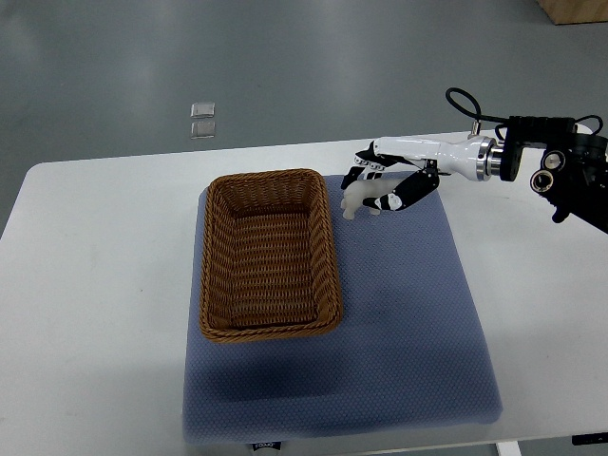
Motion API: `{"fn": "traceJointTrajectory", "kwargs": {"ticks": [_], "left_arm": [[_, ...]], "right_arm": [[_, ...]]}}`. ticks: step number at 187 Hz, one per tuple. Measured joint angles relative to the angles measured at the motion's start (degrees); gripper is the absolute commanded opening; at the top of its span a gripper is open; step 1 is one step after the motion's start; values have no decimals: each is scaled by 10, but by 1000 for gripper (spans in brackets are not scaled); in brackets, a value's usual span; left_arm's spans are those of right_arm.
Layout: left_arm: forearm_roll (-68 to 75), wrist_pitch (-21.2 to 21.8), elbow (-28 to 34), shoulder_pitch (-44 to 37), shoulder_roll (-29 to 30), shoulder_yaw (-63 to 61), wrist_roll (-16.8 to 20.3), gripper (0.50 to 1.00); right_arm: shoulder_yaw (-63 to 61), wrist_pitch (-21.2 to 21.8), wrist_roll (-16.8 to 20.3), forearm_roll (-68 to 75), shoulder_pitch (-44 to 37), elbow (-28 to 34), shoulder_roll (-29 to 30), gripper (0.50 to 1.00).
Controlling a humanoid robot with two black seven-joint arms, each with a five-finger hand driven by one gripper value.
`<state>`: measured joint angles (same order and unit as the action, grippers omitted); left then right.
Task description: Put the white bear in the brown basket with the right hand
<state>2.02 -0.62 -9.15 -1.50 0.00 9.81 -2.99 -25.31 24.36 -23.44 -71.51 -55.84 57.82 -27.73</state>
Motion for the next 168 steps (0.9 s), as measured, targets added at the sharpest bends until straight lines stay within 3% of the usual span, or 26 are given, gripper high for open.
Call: {"fn": "traceJointTrajectory", "kwargs": {"ticks": [39,40,41,42,43,44,45,46,47,48,49,50,80,168], "left_arm": [[0,1,2,0,0,0,1,1000],[0,1,2,0,0,0,1,1000],[0,1,2,0,0,0,1,1000],[0,1,3,-1,0,0,1,1000],[0,1,3,-1,0,0,1,1000],[0,1,3,-1,0,0,1,1000],[0,1,3,-1,0,0,1,1000],[0,1,3,-1,0,0,1,1000],[0,1,3,-1,0,0,1,1000],[0,1,3,-1,0,0,1,1000],[0,1,3,-1,0,0,1,1000],[0,1,3,-1,0,0,1,1000],[0,1,3,-2,0,-1,1,1000],[0,1,0,-2,0,0,-1,1000]], "right_arm": [[5,1,3,11,-28,0,57,500],[5,0,4,10,-29,-1,60,543],[6,0,5,10,-29,-2,62,543],[6,-1,5,9,-30,-3,65,622],[6,-1,6,9,-31,-4,68,623],[7,-2,7,9,-31,-5,70,720],[7,-3,8,8,-32,-6,73,721],[7,-3,9,8,-32,-8,76,820],[8,-4,10,7,-33,-9,79,821],[8,-5,11,7,-34,-11,82,920],[8,-7,12,7,-35,-13,86,921],[9,-8,13,6,-35,-14,89,972],[6,-58,50,10,-41,-71,170,966],[-41,-65,52,43,8,-74,110,964]]}}
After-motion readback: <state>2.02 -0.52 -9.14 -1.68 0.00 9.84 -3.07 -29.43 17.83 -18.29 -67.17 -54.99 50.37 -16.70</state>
